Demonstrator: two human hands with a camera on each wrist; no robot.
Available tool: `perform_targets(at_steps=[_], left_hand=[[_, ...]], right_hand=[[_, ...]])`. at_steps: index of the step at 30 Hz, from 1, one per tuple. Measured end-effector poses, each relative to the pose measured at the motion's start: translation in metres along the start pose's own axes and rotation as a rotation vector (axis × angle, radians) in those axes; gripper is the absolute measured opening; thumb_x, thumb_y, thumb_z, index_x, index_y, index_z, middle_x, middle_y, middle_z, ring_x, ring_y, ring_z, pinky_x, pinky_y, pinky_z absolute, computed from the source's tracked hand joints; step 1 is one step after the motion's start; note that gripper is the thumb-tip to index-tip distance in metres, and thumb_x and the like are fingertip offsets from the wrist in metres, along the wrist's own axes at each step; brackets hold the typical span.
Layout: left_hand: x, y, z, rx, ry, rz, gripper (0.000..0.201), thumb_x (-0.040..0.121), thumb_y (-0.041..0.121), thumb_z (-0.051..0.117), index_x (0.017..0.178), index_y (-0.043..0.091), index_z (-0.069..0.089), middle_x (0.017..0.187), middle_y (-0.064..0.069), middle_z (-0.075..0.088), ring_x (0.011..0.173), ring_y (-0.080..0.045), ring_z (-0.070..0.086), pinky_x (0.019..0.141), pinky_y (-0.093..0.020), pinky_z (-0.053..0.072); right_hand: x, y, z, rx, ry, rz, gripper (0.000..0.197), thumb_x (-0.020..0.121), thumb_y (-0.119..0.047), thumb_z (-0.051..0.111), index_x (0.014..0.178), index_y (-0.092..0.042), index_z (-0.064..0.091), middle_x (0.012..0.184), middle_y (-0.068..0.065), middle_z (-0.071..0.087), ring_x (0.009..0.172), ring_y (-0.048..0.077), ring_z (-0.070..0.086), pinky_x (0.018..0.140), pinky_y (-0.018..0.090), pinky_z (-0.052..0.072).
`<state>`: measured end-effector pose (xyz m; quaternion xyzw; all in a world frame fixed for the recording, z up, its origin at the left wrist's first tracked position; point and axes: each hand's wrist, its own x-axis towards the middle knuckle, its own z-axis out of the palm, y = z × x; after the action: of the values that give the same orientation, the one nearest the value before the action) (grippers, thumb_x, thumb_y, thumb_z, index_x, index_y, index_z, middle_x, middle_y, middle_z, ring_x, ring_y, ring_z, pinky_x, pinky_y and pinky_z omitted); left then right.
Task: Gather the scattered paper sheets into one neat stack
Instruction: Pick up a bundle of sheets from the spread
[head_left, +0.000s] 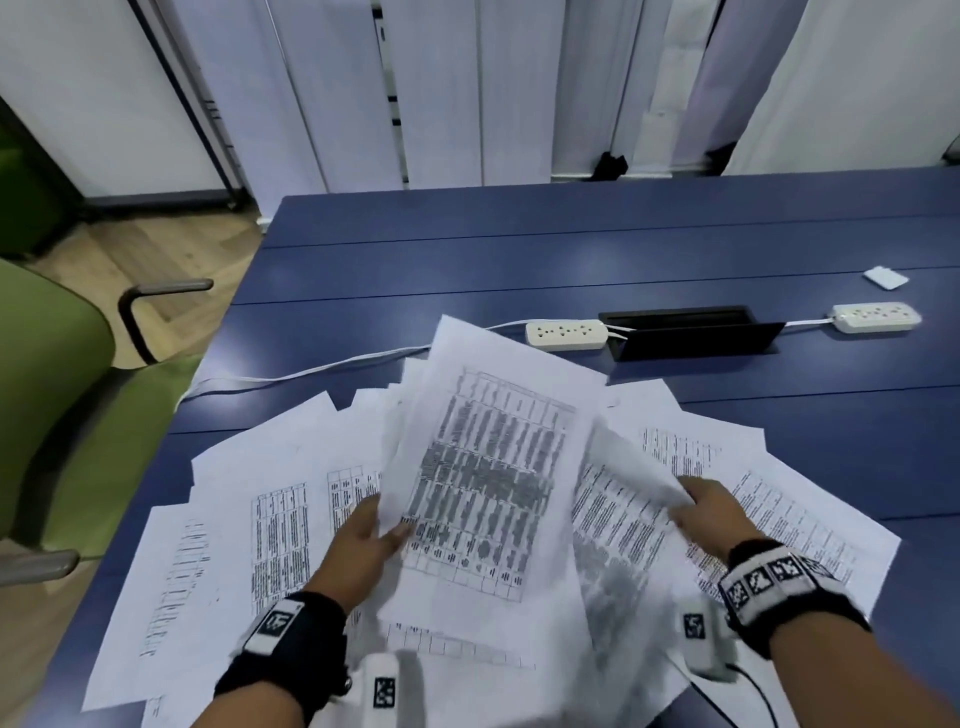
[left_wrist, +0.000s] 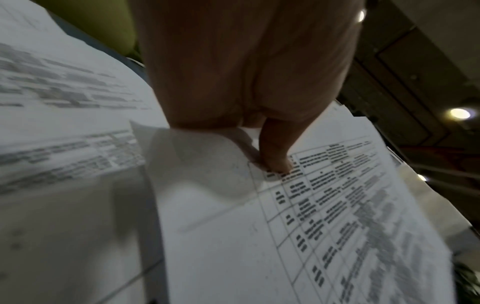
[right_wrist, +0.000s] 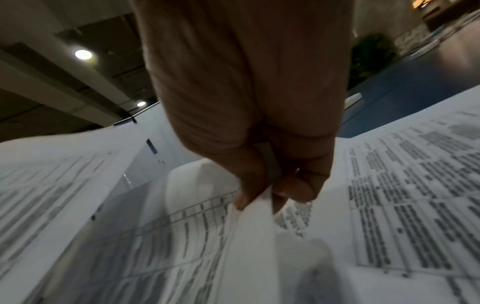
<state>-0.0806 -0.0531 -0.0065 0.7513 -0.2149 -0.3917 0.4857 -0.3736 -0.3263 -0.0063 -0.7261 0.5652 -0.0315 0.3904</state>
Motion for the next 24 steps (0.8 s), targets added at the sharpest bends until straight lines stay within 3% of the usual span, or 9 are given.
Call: perform_targets(at_steps=[4, 7, 9, 11, 13, 14, 18, 21, 24], left_hand=[[-0.001, 0.016, 0.028, 0.157, -0.202, -0.055, 0.030, 0.091, 0.025, 0.062, 0.120, 0.028, 0.054, 0.118, 0.002, 0.065, 0.110, -0.021, 0.060, 0.099, -0.040, 0.044], [-0.005, 0.018, 0.045, 0.094, -0.234, -0.087, 0.037, 0.094, 0.014, 0.058, 0.128, 0.024, 0.047, 0.118, 0.002, 0.060, 0.117, -0.023, 0.055, 0.099, -0.032, 0.038], [-0.011, 0.018, 0.048, 0.042, -0.196, -0.073, 0.039, 0.095, 0.008, 0.054, 0.127, 0.026, 0.041, 0.109, 0.015, 0.054, 0.110, -0.009, 0.050, 0.092, -0.022, 0.034], [-0.019, 0.012, 0.046, -0.003, -0.146, -0.066, 0.034, 0.095, 0.005, 0.053, 0.118, 0.026, 0.039, 0.095, 0.024, 0.046, 0.096, -0.001, 0.047, 0.092, -0.020, 0.032], [-0.023, 0.006, 0.044, -0.030, -0.125, -0.048, 0.035, 0.094, 0.004, 0.055, 0.113, 0.028, 0.037, 0.097, 0.027, 0.045, 0.099, 0.002, 0.047, 0.102, -0.021, 0.028], [-0.023, 0.002, 0.043, -0.029, -0.126, -0.042, 0.041, 0.093, 0.002, 0.056, 0.116, 0.030, 0.037, 0.103, 0.028, 0.046, 0.106, 0.000, 0.047, 0.107, -0.024, 0.025], [-0.019, 0.023, 0.040, -0.095, -0.031, 0.136, 0.068, 0.090, -0.002, 0.059, 0.135, 0.040, 0.031, 0.140, 0.021, 0.037, 0.137, -0.006, 0.028, 0.109, -0.022, 0.023], [-0.022, 0.070, 0.023, -0.172, 0.154, 0.362, 0.068, 0.091, -0.007, 0.056, 0.143, 0.030, 0.033, 0.138, 0.029, 0.039, 0.130, 0.005, 0.038, 0.098, -0.006, 0.033], [-0.029, 0.104, -0.001, -0.253, 0.260, 0.576, 0.065, 0.087, -0.014, 0.054, 0.142, 0.016, 0.036, 0.136, 0.006, 0.055, 0.125, -0.008, 0.052, 0.103, -0.018, 0.042]], right_hand=[[-0.007, -0.026, 0.013, 0.145, -0.207, -0.068, 0.015, 0.078, 0.004, 0.057, 0.078, -0.007, 0.065, 0.063, 0.000, 0.061, 0.058, 0.011, 0.051, 0.050, 0.014, 0.044], [-0.010, -0.030, 0.037, 0.494, -0.215, 0.027, 0.025, 0.084, 0.007, 0.054, 0.107, 0.004, 0.063, 0.083, 0.018, 0.069, 0.067, 0.024, 0.064, 0.059, 0.033, 0.055], [-0.021, -0.028, 0.050, 0.753, -0.191, 0.146, 0.029, 0.097, -0.014, 0.051, 0.120, 0.003, 0.054, 0.085, 0.015, 0.067, 0.064, 0.023, 0.062, 0.056, 0.033, 0.052], [-0.035, -0.021, 0.061, 0.852, -0.290, 0.303, 0.066, 0.095, -0.056, 0.035, 0.131, -0.001, 0.046, 0.112, 0.021, 0.063, 0.095, 0.037, 0.063, 0.081, 0.047, 0.053], [-0.054, -0.022, 0.070, 0.728, -0.382, 0.366, 0.090, 0.085, -0.071, 0.029, 0.146, -0.005, 0.026, 0.150, 0.024, 0.032, 0.133, 0.046, 0.036, 0.106, 0.059, 0.032], [-0.063, -0.029, 0.073, 0.640, -0.403, 0.320, 0.089, 0.085, -0.070, 0.036, 0.149, -0.009, 0.022, 0.155, 0.017, 0.024, 0.138, 0.041, 0.030, 0.107, 0.056, 0.030], [-0.069, -0.071, 0.073, 0.546, -0.179, -0.119, 0.046, 0.089, -0.016, 0.065, 0.131, -0.020, 0.047, 0.140, 0.007, 0.052, 0.117, 0.015, 0.054, 0.102, 0.035, 0.042], [-0.077, -0.119, 0.050, 0.699, 0.015, -0.302, 0.044, 0.089, -0.005, 0.061, 0.130, -0.019, 0.053, 0.124, 0.000, 0.064, 0.113, 0.016, 0.061, 0.102, 0.039, 0.046], [-0.095, -0.159, 0.027, 0.853, 0.100, -0.466, 0.031, 0.087, 0.001, 0.060, 0.110, -0.021, 0.062, 0.104, -0.006, 0.073, 0.101, 0.013, 0.067, 0.091, 0.032, 0.053]])
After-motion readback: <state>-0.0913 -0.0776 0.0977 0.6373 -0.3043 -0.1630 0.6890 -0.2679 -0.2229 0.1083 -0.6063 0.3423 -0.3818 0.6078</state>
